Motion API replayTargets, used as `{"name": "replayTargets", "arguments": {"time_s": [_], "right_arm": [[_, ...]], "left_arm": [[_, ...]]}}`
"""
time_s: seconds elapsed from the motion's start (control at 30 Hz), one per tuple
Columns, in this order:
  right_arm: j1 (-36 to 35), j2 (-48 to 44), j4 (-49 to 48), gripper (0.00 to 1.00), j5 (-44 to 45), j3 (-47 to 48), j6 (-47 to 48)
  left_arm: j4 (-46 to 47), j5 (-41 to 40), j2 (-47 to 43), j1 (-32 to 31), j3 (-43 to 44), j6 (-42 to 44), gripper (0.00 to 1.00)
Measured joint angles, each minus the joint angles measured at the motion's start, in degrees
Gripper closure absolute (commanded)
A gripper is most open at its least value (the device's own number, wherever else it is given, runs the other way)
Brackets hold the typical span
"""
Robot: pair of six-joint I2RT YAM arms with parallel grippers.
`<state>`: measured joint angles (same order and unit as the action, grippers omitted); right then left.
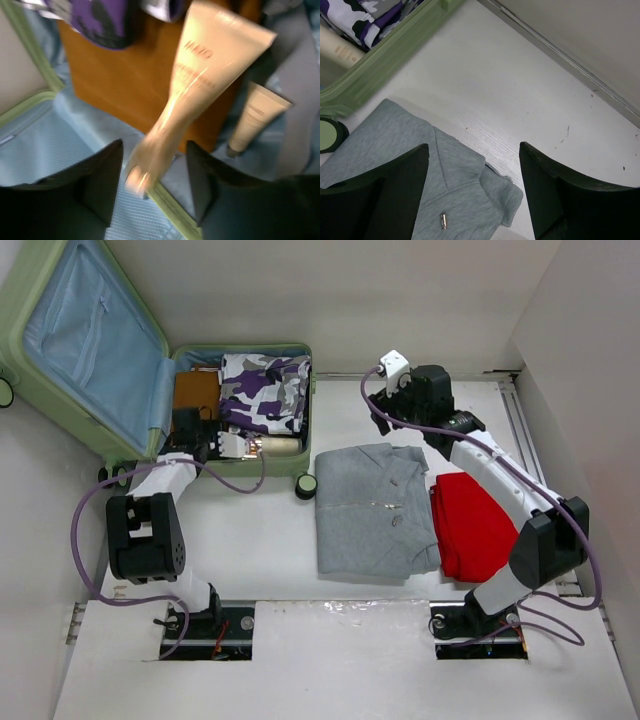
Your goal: Pack the luggage
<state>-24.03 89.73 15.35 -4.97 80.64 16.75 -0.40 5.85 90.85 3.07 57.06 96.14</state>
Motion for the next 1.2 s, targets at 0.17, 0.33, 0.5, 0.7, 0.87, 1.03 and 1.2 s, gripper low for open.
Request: {"name": "replayTargets", "arguments": {"time_s": [0.17,0.33,0.5,0.7,0.87,1.03,1.2], "right_arm": [[0.00,-0.02,0.11,0.23,0.00,0.00,0.00],[0.35,-2.32,0.70,0.23,0.15,-1.25,0.00],[1.81,-7.15,0.83,0.20,0.57,-3.80,-0.02],[6.75,-10.69,4.76,0.06,3.54,-5.75,-3.19],[13.03,-13.46,9.99,0.00,6.05,-10.95,-7.43],[19.28,-19.93,13.81,0.00,6.47,-19.96,-11.47],[19.43,-25.57,14.71,0.02,5.92,-26.16,-14.51]], "left_arm": [[1.68,1.97,-0.28,0.04,1.64,-0.72,0.26],[-1.68,3.56,-1.09,1.11,3.96,-5.11,0.24],[-8.79,5.49,-4.98,3.17,9.73,-13.03,0.23],[-16.33,7.23,-11.78,-1.27,19.21,-29.66,0.23],[-23.34,6.97,-17.22,-21.33,19.67,-45.83,0.05],[-27.65,6.78,-19.37,-36.74,11.63,-58.16,0.00],[-29.99,9.20,-14.60,-45.16,7.43,-68.74,0.00]]}}
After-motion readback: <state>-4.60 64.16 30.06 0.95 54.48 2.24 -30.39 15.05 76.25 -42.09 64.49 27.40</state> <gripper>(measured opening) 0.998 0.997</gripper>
